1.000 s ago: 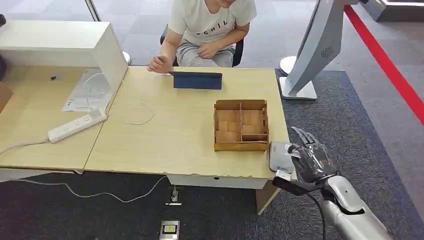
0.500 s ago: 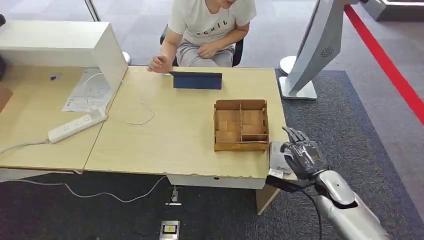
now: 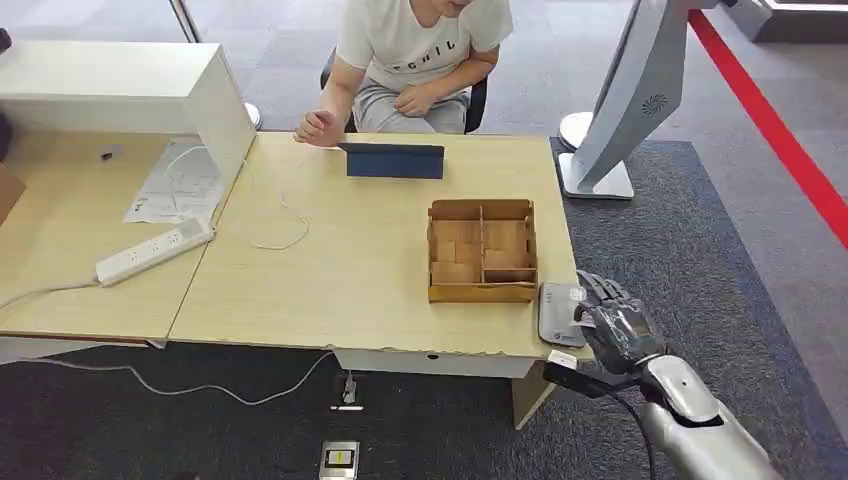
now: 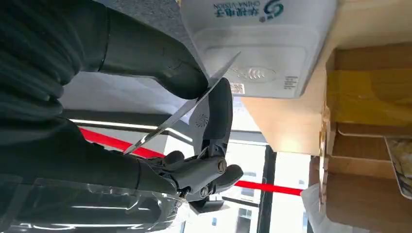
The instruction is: Pass the card to the sensor for recognition and then transmit it.
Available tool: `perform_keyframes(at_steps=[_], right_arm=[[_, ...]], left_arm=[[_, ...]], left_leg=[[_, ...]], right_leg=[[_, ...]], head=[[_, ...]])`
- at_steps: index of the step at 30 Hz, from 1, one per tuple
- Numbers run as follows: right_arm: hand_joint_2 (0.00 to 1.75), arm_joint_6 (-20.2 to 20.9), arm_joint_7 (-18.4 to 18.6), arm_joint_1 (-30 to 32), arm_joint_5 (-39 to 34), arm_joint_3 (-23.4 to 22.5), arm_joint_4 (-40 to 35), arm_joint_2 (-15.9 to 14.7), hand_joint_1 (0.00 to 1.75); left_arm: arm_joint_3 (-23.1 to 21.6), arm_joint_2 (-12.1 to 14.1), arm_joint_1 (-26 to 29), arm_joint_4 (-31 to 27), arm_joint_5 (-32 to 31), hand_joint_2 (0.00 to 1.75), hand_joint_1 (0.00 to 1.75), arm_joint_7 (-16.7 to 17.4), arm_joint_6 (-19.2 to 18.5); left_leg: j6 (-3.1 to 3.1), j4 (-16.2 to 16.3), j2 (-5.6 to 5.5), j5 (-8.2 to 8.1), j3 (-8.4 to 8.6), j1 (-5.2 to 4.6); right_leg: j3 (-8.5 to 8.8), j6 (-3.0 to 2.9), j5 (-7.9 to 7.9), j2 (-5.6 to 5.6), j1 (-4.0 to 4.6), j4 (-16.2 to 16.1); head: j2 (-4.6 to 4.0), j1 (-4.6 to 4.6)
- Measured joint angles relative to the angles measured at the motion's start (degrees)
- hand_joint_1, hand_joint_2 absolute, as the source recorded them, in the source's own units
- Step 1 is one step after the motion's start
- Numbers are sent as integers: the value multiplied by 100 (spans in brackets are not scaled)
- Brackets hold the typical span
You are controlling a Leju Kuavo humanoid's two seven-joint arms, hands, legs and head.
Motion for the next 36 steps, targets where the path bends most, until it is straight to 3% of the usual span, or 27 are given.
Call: perform_keyframes(at_steps=[12,23,27,32,36], right_arm=[[175,-252,-202,160,-223,-48,495,-232,175],[175,-221,-143,244,-955,-118,336,-409,175],[175,131,150,40,-1117,-197,-172,-505,175],[175,877,104,-485,-712,-398,-852,-584,175],[175,1112,96,-1107,-590,-450,-1190,-551,175]], left_arm=[[-50,0,1,0,-103,0,0,-37,15],[-94,33,-18,0,-188,0,0,-101,-57],[-96,33,-29,0,-203,0,0,-98,-57],[-98,42,-35,0,-330,0,0,-122,-116],[-101,52,-37,0,-467,0,0,-166,-225]], left_leg=[[0,0,0,0,2,0],[0,0,0,0,1,0],[0,0,1,1,1,0],[2,0,2,8,-1,-1],[1,0,-1,11,-4,-1]], right_leg=[[3,0,0,0,-1,-2],[6,0,2,0,0,0],[6,2,6,0,0,0],[3,4,10,0,-2,0],[6,6,12,0,-1,1]], head=[[0,0],[0,0],[0,0],[0,0],[0,0]])
